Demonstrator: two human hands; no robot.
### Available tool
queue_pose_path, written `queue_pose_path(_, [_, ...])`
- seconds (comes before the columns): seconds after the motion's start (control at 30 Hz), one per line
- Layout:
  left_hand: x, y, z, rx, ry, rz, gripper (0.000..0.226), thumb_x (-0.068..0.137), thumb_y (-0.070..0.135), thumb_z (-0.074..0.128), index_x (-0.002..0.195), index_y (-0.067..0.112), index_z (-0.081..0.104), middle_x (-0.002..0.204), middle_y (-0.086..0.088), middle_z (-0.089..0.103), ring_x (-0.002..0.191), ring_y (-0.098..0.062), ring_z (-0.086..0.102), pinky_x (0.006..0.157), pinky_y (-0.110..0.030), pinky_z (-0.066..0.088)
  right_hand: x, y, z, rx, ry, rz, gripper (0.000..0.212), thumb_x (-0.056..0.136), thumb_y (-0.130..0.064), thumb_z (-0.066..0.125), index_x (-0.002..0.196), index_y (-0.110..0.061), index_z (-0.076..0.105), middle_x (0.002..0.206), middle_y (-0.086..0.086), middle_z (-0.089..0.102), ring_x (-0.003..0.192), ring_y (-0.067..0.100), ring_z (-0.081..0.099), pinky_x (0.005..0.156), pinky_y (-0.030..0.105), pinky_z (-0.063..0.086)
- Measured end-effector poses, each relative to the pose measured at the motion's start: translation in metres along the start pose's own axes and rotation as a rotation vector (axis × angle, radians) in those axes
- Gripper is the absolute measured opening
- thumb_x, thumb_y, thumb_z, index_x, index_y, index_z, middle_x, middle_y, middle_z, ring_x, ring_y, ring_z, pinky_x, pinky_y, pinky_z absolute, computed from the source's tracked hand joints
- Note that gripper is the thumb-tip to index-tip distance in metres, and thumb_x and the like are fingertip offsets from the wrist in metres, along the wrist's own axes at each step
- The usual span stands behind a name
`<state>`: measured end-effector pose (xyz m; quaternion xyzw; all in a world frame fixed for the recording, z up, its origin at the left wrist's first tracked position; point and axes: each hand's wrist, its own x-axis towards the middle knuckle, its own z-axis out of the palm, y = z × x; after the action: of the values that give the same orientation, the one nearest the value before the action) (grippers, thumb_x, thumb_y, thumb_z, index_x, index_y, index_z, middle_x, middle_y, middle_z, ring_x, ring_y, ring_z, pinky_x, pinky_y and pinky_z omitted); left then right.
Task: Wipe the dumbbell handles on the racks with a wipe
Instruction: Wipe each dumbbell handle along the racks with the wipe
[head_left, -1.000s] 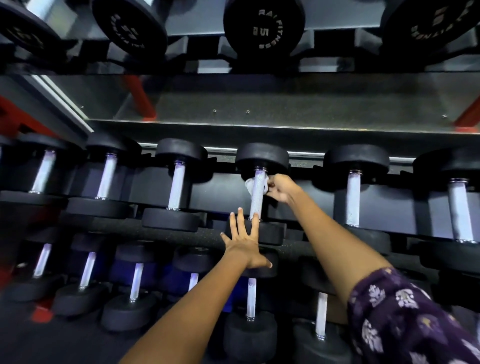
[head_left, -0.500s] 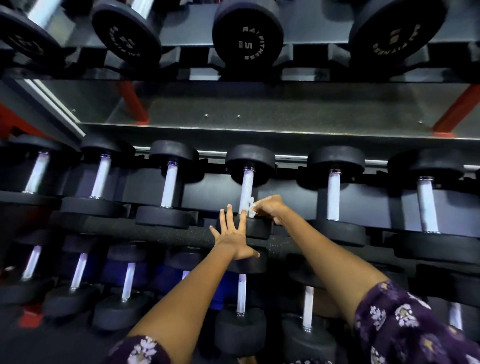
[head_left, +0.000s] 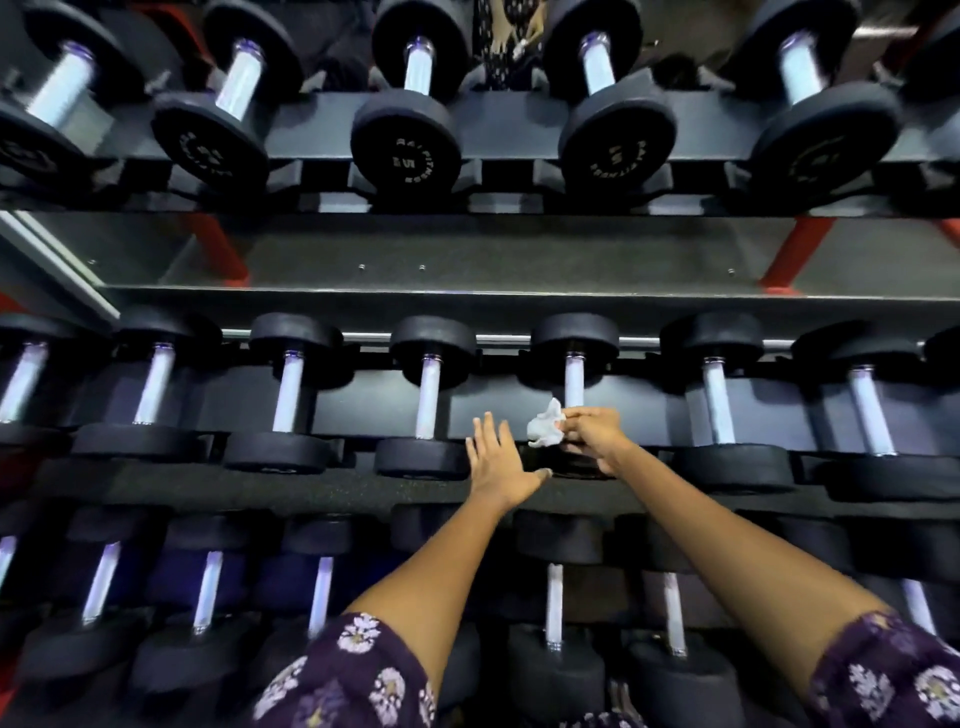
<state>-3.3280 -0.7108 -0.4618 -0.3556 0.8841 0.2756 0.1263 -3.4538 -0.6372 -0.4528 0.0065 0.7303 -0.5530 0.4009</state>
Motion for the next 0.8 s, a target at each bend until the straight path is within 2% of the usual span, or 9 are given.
queue_pose_path(0.2, [0.01, 0.066, 0.031, -0.17, -0.019, -0.083, 0.108, 0.084, 0.055, 0.065, 0.153, 0.003, -0.001, 0.161, -0.013, -0.012, 0.148, -0.027, -0.014, 0.118, -0.045, -0.006, 0.02, -0.013, -0.056, -0.123, 0.056, -0.098, 0.015, 0.083, 0.012, 0.055, 0.081, -0.003, 0.06, 0.069, 0.007, 0.056, 0.036, 0.002, 0.054, 0.038, 0.014, 0.045])
queue_pose_path(0.27, [0.015, 0.081, 0.043, -0.242, -0.011, -0.166, 0.114, 0.081, 0.058, 0.067, 0.152, 0.002, -0.003, 0.161, -0.013, -0.011, 0.148, -0.028, -0.012, 0.118, -0.046, -0.005, 0.035, -0.01, -0.067, -0.256, 0.086, -0.189, 0.011, 0.081, 0.01, 0.057, 0.085, 0.004, 0.066, 0.071, 0.006, 0.057, 0.051, 0.01, 0.054, 0.049, 0.023, 0.049])
queue_pose_path(0.33, [0.018, 0.091, 0.052, -0.303, 0.028, -0.246, 0.123, 0.076, 0.058, 0.072, 0.152, 0.001, -0.007, 0.161, -0.014, -0.01, 0.148, -0.029, -0.011, 0.119, -0.046, -0.004, 0.047, -0.009, -0.074, -0.419, 0.086, -0.307, 0.012, 0.077, 0.005, 0.06, 0.082, 0.0, 0.071, 0.071, 0.008, 0.06, 0.067, 0.015, 0.052, 0.064, 0.034, 0.052])
queue_pose_path(0.43, [0.027, 0.108, 0.066, -0.348, 0.111, -0.368, 0.137, 0.068, 0.052, 0.082, 0.149, -0.002, -0.014, 0.159, -0.021, -0.014, 0.148, -0.033, -0.011, 0.119, -0.043, -0.004, 0.064, -0.014, -0.083, -0.619, 0.098, -0.502, 0.019, 0.079, 0.0, 0.06, 0.093, -0.001, 0.073, 0.088, 0.015, 0.07, 0.077, 0.019, 0.059, 0.066, 0.023, 0.042])
queue_pose_path(0.5, [0.033, 0.113, 0.067, -0.356, 0.111, -0.446, 0.143, 0.064, 0.048, 0.086, 0.147, -0.004, -0.018, 0.157, -0.025, -0.016, 0.147, -0.034, -0.013, 0.119, -0.042, -0.004, 0.071, -0.022, -0.082, -0.701, 0.115, -0.639, 0.021, 0.083, -0.002, 0.057, 0.098, 0.0, 0.071, 0.097, 0.019, 0.066, 0.088, 0.027, 0.059, 0.074, 0.026, 0.04])
queue_pose_path(0.57, [0.04, 0.119, 0.07, -0.352, 0.084, -0.518, 0.145, 0.062, 0.047, 0.088, 0.147, -0.005, -0.018, 0.157, -0.025, -0.015, 0.147, -0.034, -0.013, 0.119, -0.041, -0.003, 0.084, -0.022, -0.078, -0.782, 0.067, -0.724, 0.023, 0.086, -0.005, 0.056, 0.105, -0.001, 0.069, 0.101, 0.017, 0.059, 0.092, 0.028, 0.056, 0.077, 0.026, 0.039])
queue_pose_path(0.63, [0.045, 0.12, 0.07, -0.344, 0.057, -0.555, 0.147, 0.06, 0.046, 0.089, 0.146, -0.005, -0.019, 0.158, -0.024, -0.014, 0.148, -0.034, -0.013, 0.119, -0.041, -0.003, 0.096, -0.011, -0.071, -0.873, -0.055, -0.727, 0.023, 0.088, -0.009, 0.057, 0.107, -0.001, 0.068, 0.102, 0.014, 0.054, 0.092, 0.027, 0.055, 0.077, 0.026, 0.039])
queue_pose_path(0.73, [0.049, 0.121, 0.069, -0.316, 0.042, -0.574, 0.148, 0.06, 0.045, 0.09, 0.146, -0.006, -0.019, 0.158, -0.024, -0.012, 0.148, -0.034, -0.011, 0.119, -0.042, -0.002, 0.104, 0.013, -0.064, -0.963, -0.271, -0.691, 0.019, 0.088, -0.009, 0.059, 0.1, 0.004, 0.068, 0.093, 0.006, 0.042, 0.09, 0.025, 0.053, 0.069, 0.016, 0.03])
queue_pose_path(0.8, [0.048, 0.121, 0.068, -0.29, 0.035, -0.572, 0.147, 0.06, 0.045, 0.089, 0.146, -0.006, -0.018, 0.158, -0.024, -0.01, 0.148, -0.034, -0.009, 0.119, -0.043, -0.001, 0.107, 0.017, -0.065, -0.995, -0.322, -0.732, 0.016, 0.086, -0.005, 0.06, 0.095, 0.005, 0.069, 0.088, 0.003, 0.042, 0.083, 0.021, 0.05, 0.067, 0.013, 0.028])
